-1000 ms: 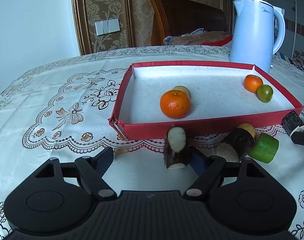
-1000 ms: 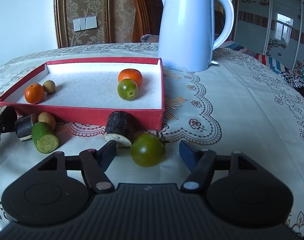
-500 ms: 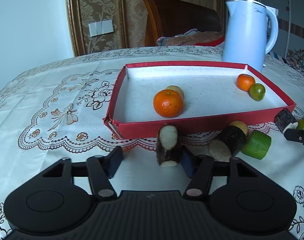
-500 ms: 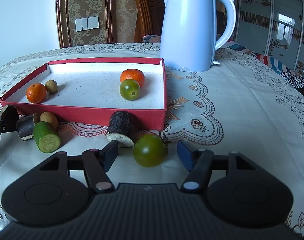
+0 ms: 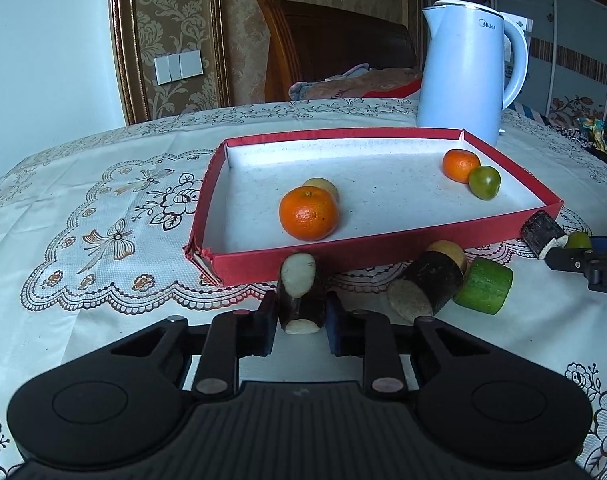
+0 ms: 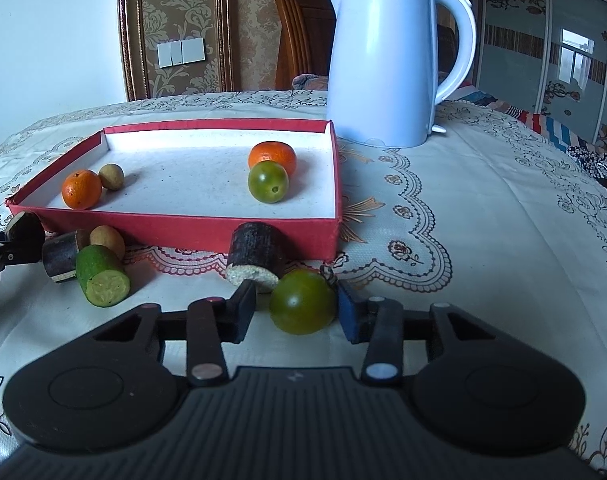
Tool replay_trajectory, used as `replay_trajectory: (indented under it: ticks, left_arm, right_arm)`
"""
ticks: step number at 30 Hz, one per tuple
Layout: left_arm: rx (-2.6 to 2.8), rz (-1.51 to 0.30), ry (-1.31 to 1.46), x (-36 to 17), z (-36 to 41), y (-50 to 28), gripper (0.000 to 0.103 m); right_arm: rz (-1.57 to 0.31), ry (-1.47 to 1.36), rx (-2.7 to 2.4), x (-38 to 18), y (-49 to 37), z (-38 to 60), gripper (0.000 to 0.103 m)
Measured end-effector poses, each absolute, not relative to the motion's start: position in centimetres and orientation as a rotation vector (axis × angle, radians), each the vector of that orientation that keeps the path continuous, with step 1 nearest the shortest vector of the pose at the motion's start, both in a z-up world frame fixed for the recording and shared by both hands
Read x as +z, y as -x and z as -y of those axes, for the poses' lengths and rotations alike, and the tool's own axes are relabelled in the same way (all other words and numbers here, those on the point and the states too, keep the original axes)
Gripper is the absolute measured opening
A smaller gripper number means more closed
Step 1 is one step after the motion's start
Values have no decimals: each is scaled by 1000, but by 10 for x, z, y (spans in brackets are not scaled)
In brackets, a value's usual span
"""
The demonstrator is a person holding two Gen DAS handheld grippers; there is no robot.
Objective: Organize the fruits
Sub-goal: 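Carry the eggplant slice and the green tomato over the red tray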
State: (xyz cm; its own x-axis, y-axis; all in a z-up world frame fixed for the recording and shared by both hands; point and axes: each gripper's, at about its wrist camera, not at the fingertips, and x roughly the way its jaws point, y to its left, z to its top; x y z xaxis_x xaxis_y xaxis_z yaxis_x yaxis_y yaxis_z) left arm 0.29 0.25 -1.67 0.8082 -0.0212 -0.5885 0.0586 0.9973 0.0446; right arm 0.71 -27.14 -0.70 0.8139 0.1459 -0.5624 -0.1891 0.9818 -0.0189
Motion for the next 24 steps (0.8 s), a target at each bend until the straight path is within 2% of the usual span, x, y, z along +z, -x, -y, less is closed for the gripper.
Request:
replay_trajectory:
  ticks: [9, 24]
  left_arm:
    - [-34, -629, -65, -17, -2, -2, 24]
    - [-25, -619, -51, -15, -4, 2, 24]
  right_arm:
    - [-588, 41, 175, -7, -6, 278, 33]
    - [-562, 15, 164, -6, -3, 283, 32]
